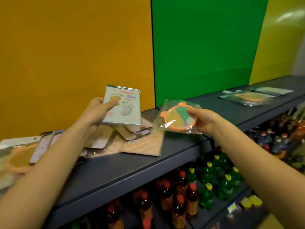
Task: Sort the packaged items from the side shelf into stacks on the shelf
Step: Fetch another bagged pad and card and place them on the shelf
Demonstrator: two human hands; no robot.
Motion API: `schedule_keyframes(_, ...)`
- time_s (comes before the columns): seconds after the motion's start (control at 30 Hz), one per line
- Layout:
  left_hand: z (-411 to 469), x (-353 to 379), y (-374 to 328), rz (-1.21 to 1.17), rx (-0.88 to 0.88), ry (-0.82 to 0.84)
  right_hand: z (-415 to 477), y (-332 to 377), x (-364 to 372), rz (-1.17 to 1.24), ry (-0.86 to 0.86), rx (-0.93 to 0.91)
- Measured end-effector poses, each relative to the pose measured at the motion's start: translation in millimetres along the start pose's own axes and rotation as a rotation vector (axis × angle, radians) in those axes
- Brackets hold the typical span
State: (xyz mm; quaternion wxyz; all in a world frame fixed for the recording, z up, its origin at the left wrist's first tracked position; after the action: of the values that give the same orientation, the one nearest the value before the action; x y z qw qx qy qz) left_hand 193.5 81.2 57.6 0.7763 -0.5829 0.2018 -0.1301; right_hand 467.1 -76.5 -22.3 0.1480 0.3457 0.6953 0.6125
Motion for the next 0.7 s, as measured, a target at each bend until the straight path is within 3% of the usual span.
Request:
schedule_keyframes(0.43, -4.7, 264.1, -22.4, 0.016, -0.024, 0.108, -9.8, 51.5, -255.8, -0.067, -0.256, -0.074)
schedule_keyframes(0.7, -13.2, 375.1, -30.4, 0.035, -0.032, 0.136, 10.9, 86.9, -353.5, -0.075, -0.249, -0.085)
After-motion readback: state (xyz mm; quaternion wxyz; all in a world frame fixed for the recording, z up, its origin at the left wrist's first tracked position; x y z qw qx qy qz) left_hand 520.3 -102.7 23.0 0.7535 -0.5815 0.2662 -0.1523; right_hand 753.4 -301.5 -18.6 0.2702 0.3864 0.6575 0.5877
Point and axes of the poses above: each hand's wrist, its own z-axis towards the middle knuckle, its own x-axis out of the palm, y = z × x, the point moved 7 cm from there along z, towards the middle knuckle, and after that the axes turned 1 degree about x, right-handed, at the moved point
